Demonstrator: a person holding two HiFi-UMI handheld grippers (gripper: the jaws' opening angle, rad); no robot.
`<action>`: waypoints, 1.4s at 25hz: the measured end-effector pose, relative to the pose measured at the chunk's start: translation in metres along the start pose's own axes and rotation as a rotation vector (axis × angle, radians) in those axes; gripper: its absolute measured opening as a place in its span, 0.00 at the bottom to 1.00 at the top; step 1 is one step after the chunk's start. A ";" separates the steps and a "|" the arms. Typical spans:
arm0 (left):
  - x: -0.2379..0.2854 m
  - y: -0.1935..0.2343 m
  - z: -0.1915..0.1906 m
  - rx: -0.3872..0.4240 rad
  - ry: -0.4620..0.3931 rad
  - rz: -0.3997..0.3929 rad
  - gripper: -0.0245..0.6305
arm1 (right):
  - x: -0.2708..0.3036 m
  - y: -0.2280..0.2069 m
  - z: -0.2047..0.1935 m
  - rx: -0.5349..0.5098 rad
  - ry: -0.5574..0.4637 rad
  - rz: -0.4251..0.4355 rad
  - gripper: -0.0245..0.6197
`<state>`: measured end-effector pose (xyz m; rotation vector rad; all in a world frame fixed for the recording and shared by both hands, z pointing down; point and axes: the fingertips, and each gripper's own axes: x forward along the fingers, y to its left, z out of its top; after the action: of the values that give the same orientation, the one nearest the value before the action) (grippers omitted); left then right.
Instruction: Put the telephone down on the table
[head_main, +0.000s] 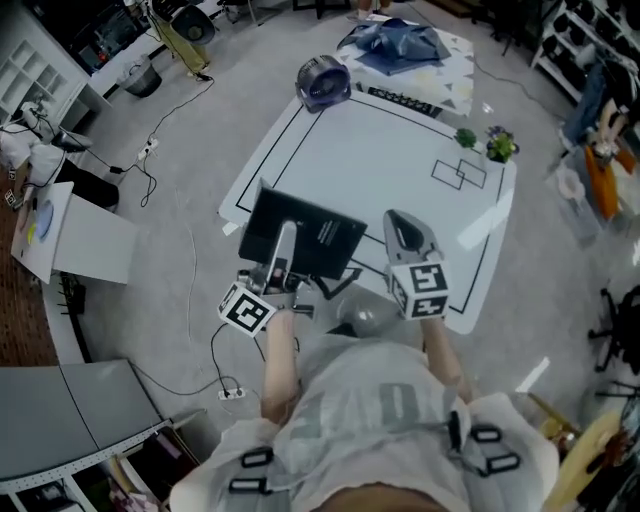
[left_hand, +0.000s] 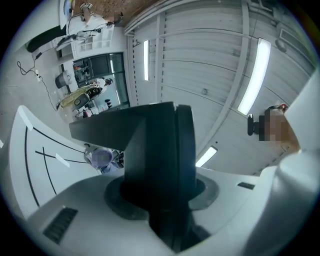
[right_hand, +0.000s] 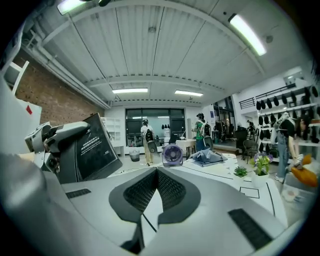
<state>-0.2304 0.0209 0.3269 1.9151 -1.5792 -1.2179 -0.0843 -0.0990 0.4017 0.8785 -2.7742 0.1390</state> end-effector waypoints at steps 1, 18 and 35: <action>0.006 0.008 0.004 -0.003 0.010 -0.002 0.28 | 0.009 0.000 0.003 0.009 -0.005 -0.007 0.05; 0.054 0.055 0.000 -0.052 0.089 0.004 0.28 | 0.065 -0.018 0.021 0.050 -0.034 0.011 0.05; 0.076 0.058 -0.017 0.025 0.176 0.047 0.28 | 0.058 -0.041 0.015 0.117 -0.030 -0.002 0.05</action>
<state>-0.2521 -0.0708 0.3503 1.9314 -1.5444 -0.9860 -0.1094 -0.1674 0.4024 0.9178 -2.8172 0.2929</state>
